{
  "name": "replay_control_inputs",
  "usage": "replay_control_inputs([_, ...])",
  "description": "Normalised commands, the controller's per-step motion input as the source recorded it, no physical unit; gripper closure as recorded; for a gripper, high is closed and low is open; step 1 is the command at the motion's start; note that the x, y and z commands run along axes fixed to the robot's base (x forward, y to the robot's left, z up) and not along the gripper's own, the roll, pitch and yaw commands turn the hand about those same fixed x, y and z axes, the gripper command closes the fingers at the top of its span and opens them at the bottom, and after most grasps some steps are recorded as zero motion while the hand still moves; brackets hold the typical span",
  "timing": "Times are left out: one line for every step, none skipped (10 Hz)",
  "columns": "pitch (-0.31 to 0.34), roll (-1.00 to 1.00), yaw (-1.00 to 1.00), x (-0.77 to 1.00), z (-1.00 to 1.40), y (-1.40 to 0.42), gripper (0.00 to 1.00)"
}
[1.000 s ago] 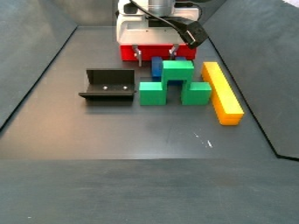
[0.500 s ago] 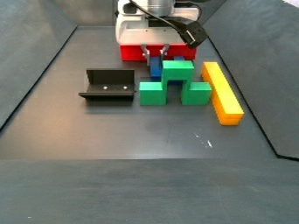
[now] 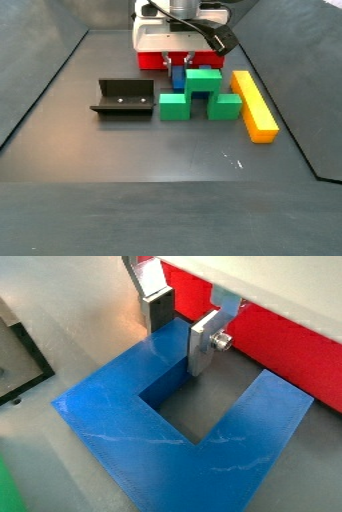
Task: Pick up the blue object. Move up. Place the blue object on the fixture. Regrasp the blue object. Move to above the board. Insert the blue object.
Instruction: Pick up the blue object, then move up.
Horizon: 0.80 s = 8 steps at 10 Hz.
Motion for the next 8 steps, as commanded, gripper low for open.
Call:
replay_control_inputs([0.000, 0.00, 0.00, 0.00, 0.00, 0.00, 1.00])
replay_control_inputs([0.000, 0.00, 0.00, 0.00, 0.00, 0.00, 1.00])
replay_control_inputs([0.000, 0.00, 0.00, 0.00, 0.00, 0.00, 1.00])
replay_control_inputs([0.000, 0.00, 0.00, 0.00, 0.00, 0.00, 1.00])
replay_control_inputs([0.000, 0.00, 0.00, 0.00, 0.00, 0.00, 1.00])
replay_control_inputs([0.000, 0.00, 0.00, 0.00, 0.00, 0.00, 1.00])
replay_control_inputs([0.000, 0.00, 0.00, 0.00, 0.83, 0.00, 1.00])
replay_control_inputs([-0.005, 0.00, -0.03, 0.00, 0.83, 0.01, 1.00])
